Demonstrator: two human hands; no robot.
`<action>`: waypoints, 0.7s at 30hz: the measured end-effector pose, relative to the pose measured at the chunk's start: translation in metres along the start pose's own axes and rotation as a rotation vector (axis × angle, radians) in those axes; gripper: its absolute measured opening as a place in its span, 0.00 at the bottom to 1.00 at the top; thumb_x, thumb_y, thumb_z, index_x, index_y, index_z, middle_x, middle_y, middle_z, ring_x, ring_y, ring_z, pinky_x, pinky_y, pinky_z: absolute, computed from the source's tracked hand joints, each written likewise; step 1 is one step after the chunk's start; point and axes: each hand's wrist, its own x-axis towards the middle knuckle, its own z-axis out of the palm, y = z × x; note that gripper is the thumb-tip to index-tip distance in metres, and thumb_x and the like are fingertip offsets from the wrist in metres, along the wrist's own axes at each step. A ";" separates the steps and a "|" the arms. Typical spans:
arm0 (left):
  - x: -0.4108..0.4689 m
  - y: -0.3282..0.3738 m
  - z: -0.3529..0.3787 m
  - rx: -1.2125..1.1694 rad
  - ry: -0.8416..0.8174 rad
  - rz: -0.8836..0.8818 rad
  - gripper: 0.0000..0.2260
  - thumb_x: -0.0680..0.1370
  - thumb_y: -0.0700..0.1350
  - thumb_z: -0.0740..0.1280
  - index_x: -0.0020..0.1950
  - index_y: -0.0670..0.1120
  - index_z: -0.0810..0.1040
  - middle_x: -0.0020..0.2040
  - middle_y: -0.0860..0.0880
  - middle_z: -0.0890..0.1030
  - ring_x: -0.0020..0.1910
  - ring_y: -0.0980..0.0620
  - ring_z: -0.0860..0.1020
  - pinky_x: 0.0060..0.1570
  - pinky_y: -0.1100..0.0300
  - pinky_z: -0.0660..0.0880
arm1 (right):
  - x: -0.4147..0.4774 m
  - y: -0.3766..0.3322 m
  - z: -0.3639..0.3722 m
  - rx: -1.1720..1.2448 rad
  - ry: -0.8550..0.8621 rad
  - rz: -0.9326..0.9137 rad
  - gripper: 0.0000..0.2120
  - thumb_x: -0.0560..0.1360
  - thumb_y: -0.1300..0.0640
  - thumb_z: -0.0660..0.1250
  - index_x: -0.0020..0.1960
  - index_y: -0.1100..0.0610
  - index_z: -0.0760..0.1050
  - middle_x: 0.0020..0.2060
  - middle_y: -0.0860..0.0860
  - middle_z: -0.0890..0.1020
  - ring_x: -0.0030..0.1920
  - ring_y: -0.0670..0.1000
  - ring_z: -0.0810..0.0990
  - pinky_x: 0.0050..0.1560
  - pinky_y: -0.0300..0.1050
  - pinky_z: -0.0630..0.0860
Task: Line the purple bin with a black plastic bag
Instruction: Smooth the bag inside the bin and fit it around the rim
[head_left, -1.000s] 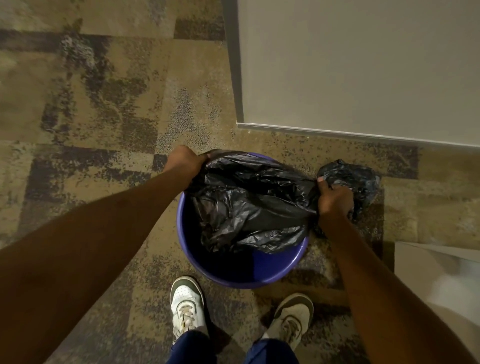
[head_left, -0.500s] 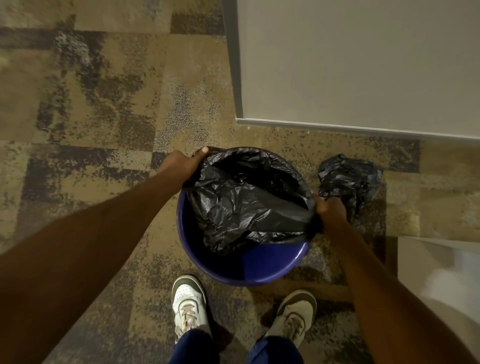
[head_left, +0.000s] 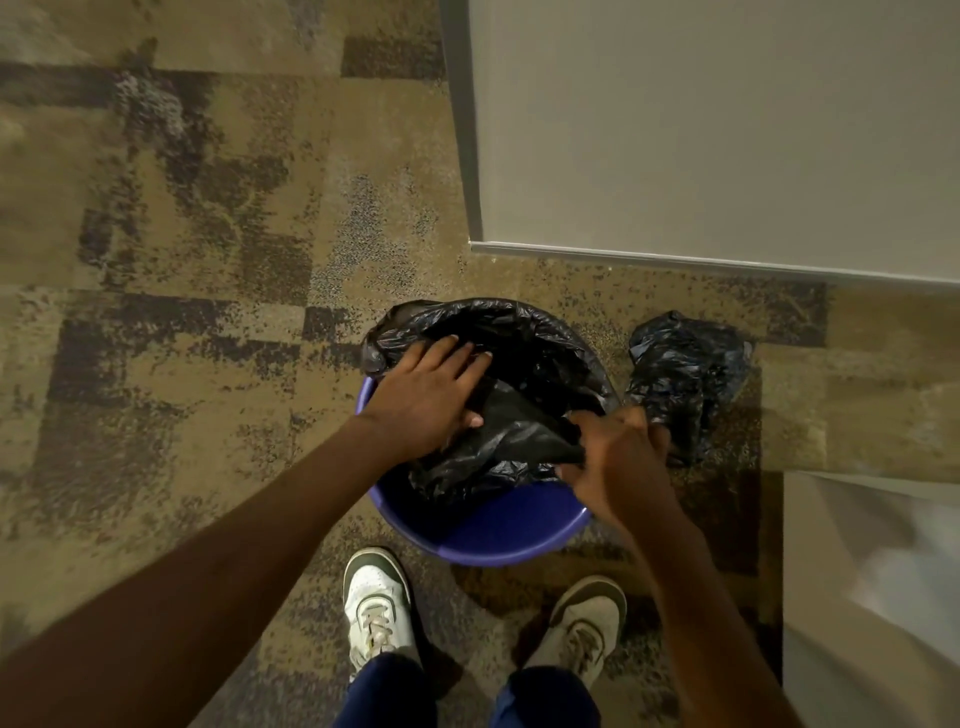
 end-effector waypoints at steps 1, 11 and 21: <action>0.005 -0.005 0.000 0.074 -0.086 0.023 0.38 0.76 0.65 0.57 0.78 0.43 0.54 0.72 0.40 0.70 0.74 0.40 0.60 0.71 0.46 0.54 | -0.003 0.003 0.001 -0.029 -0.029 -0.007 0.22 0.69 0.48 0.71 0.61 0.52 0.73 0.51 0.51 0.80 0.61 0.55 0.67 0.60 0.54 0.63; -0.051 -0.044 -0.002 0.152 0.064 0.409 0.09 0.72 0.53 0.68 0.47 0.48 0.79 0.48 0.45 0.79 0.49 0.44 0.74 0.43 0.51 0.73 | -0.080 0.031 0.034 0.001 0.105 -0.248 0.12 0.58 0.67 0.75 0.40 0.59 0.79 0.42 0.54 0.82 0.47 0.55 0.80 0.42 0.45 0.79; -0.110 -0.068 0.028 0.207 0.085 0.465 0.15 0.72 0.54 0.61 0.43 0.48 0.83 0.46 0.46 0.84 0.53 0.48 0.72 0.56 0.54 0.67 | -0.115 0.016 0.087 -0.077 0.077 -0.468 0.05 0.67 0.57 0.73 0.34 0.51 0.79 0.29 0.47 0.79 0.32 0.50 0.77 0.37 0.45 0.75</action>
